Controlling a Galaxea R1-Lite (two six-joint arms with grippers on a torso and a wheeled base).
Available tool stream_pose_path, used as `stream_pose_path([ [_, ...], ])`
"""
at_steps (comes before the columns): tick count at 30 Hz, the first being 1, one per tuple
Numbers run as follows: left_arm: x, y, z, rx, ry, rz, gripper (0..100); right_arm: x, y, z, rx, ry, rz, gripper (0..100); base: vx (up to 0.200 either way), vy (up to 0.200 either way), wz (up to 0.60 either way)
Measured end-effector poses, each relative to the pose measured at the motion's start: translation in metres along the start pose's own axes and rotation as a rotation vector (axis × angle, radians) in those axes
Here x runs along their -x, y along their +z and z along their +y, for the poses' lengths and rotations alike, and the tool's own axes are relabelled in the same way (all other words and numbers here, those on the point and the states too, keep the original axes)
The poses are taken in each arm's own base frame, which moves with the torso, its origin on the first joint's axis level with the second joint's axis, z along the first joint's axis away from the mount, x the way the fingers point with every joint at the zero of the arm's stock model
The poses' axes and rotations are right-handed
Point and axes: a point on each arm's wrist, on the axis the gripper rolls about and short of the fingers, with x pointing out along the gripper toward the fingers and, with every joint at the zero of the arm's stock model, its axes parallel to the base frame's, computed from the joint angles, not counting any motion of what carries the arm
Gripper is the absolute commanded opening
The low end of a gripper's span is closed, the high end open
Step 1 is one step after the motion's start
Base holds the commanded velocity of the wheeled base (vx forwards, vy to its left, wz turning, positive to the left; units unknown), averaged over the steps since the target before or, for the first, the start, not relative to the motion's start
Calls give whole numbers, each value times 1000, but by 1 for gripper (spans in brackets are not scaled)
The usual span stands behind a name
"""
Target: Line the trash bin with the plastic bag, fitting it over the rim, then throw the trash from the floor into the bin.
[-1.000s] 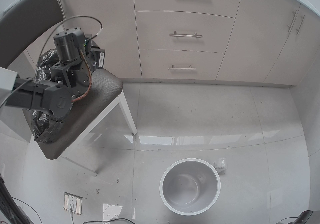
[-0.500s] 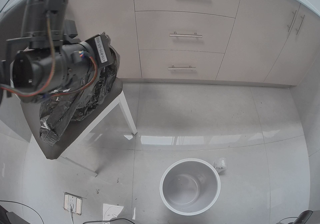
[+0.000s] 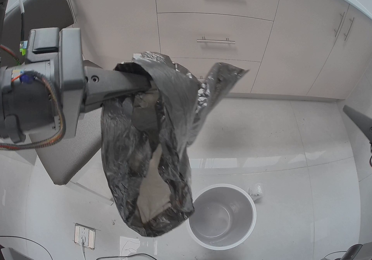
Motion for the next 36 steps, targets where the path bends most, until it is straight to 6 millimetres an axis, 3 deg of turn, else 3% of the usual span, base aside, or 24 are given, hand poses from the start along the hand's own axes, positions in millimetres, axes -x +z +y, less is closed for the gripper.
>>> stream_pose_path([
  [7,-9,-9,-4,-7,-142,0,0,-25,-28,1,-10,40,159,100,0,0,0],
  [13,-19,-13,5,-11,-221,-77,0,-44,-51,7,-5,98,233,100,0,0,0],
  [25,-13,6,18,40,-260,-215,0,-75,-120,59,39,328,446,100,0,0,0],
  [36,-14,21,19,128,-178,-358,0,-96,-182,90,55,404,438,100,0,0,0],
])
